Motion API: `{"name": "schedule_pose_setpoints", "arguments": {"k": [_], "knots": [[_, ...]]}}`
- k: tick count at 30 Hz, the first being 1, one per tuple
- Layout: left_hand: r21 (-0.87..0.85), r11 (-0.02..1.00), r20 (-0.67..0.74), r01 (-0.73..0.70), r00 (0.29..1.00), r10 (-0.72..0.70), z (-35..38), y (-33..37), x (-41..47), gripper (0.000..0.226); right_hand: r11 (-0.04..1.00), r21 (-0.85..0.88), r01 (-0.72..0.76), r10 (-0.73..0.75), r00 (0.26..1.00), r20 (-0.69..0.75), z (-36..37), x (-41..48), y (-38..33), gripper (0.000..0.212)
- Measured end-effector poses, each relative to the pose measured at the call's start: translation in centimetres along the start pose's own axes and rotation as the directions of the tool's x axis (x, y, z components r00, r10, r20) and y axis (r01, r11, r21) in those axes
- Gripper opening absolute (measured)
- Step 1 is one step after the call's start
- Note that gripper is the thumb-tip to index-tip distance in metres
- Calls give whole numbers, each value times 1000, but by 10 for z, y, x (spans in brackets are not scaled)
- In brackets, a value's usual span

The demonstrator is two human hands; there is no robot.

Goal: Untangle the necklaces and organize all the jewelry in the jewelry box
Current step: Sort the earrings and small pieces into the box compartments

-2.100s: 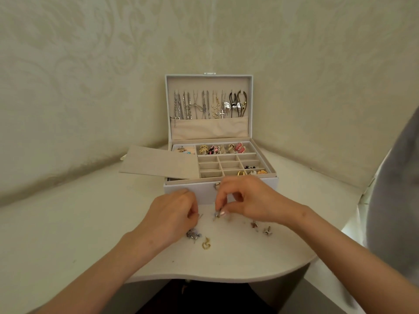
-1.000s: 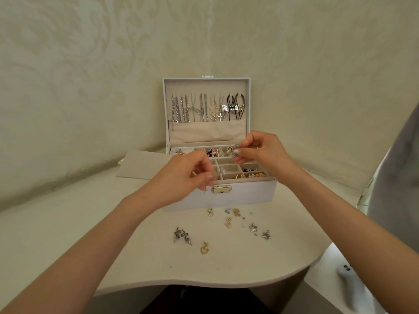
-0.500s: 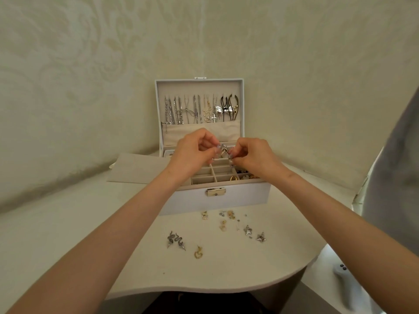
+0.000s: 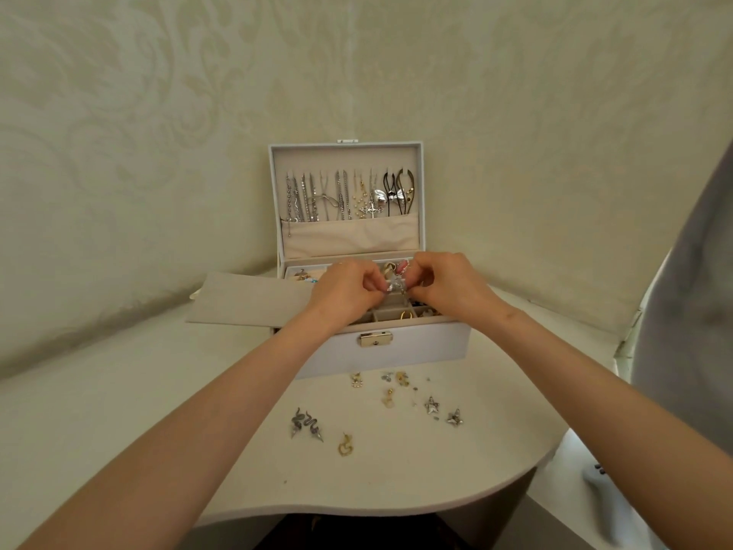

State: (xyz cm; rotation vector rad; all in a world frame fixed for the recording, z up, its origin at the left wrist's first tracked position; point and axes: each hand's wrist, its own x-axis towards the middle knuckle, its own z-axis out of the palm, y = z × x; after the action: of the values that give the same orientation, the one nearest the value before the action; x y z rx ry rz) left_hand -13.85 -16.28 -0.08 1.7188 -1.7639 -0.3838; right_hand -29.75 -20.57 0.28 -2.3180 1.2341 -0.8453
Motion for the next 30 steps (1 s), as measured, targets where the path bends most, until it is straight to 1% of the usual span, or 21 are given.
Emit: {"name": "schedule_pose_setpoints", "arguments": {"k": [4,8,10,13,15,17,19,22,24,25,27,29,30], "knots": [[135,991,-12,-13,1000,15,1,2,-2,15,997,65,-35,36,999,-23,1,-3,3,38],[232,971,10,-52,999,51,0,2,-2,13,989,140,-51,62,995,-74,0,-6,4,38],[228,972,-6,-59,998,62,0,2,-2,10,986,160,-48,63,994,-87,0,-7,4,37],[182,982,-107,-51,992,72,-4,1,-1,9,997,81,-3,10,997,-80,3,-6,1,28],[172,984,-152,-48,986,75,-8,-1,-1,11,999,-27,37,-38,999,-29,6,-3,-2,19],[176,983,-159,-58,983,86,-10,-1,-2,13,992,-105,73,-68,997,45,9,-3,-6,20],[176,982,-142,-75,985,101,-12,-2,-4,17,990,-106,89,-82,994,68,10,-4,-7,23],[192,974,-86,-121,986,140,-15,-4,-7,27,996,-73,47,-49,999,-21,6,-5,-4,35],[241,960,-19,-146,988,155,-15,-4,-10,34,992,-118,51,-56,997,-46,3,-5,-2,42],[275,949,24,-154,988,153,-14,-4,-12,37,986,-153,65,-70,997,-29,2,-6,-2,43],[333,928,97,-167,985,142,-12,-5,-13,42,969,-223,103,-93,994,52,2,-7,-1,43],[345,923,121,-173,983,139,-11,-7,-14,41,960,-251,125,-100,989,111,3,-8,0,42],[336,926,115,-173,983,141,-11,-7,-15,40,962,-243,124,-102,989,103,3,-8,1,43]]}}
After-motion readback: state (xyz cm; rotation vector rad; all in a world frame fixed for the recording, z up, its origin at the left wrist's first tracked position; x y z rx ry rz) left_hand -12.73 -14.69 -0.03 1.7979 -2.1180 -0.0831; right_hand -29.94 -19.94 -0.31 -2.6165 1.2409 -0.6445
